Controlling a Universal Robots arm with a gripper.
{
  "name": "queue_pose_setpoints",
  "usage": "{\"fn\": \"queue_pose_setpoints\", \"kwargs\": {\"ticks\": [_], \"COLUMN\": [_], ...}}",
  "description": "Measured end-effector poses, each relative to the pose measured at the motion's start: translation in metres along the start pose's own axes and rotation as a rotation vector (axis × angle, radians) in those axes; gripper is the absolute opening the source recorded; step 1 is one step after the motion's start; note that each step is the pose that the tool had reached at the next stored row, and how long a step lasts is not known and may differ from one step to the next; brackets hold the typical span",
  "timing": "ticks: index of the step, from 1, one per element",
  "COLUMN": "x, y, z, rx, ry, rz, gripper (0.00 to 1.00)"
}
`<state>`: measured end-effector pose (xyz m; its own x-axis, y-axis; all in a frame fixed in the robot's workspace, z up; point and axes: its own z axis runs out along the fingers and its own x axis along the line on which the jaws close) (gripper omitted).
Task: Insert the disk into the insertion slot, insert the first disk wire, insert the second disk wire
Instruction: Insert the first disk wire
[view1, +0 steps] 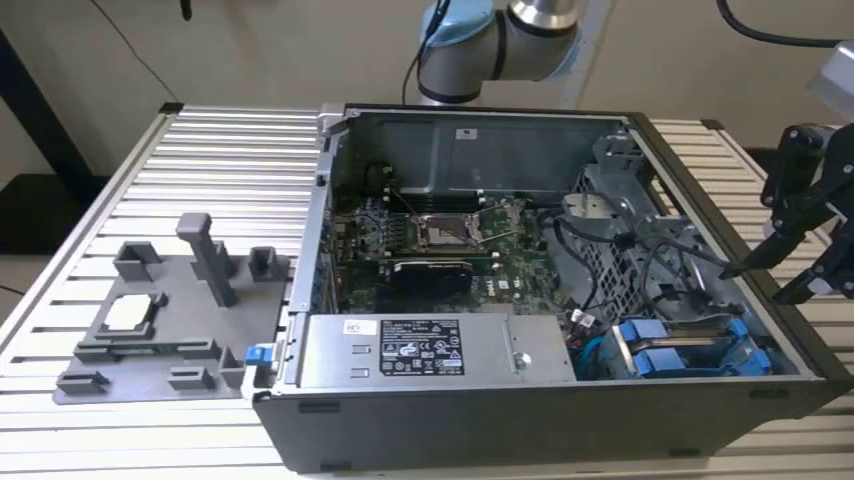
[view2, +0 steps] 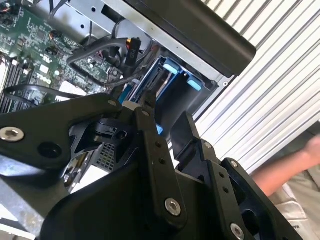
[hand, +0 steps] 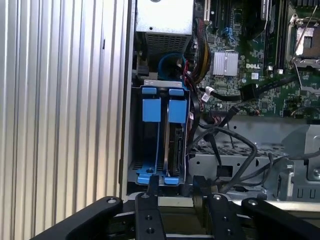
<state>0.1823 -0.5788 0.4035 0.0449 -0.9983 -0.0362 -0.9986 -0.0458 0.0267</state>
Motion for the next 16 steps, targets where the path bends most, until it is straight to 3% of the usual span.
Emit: {"fn": "queue_pose_setpoints", "kwargs": {"ticks": [2,5,6,8,10,12,16], "x": [0.0,-0.0005,-0.0007,-0.0009,-0.0011,-0.0015,-0.0029], "y": [-0.001,-0.0016,-0.0017,-0.0018,-0.0018,-0.0018,-0.0024], "z": [0.0002,0.0013,0.0017,0.0019,0.0027,0.0039,0.0062], "rx": [0.0001,0.0009,0.0013,0.0024,0.0039,0.0078,0.0156], "ry": [-0.0037,-0.0214,-0.0294,-0.0537,-0.0694,-0.0766,-0.0824], "rz": [-0.001,-0.001,-0.001,-0.002,-0.003,-0.004,-0.009], "gripper": [0.41,0.41,0.41,0.41,0.41,0.41,0.41]}}
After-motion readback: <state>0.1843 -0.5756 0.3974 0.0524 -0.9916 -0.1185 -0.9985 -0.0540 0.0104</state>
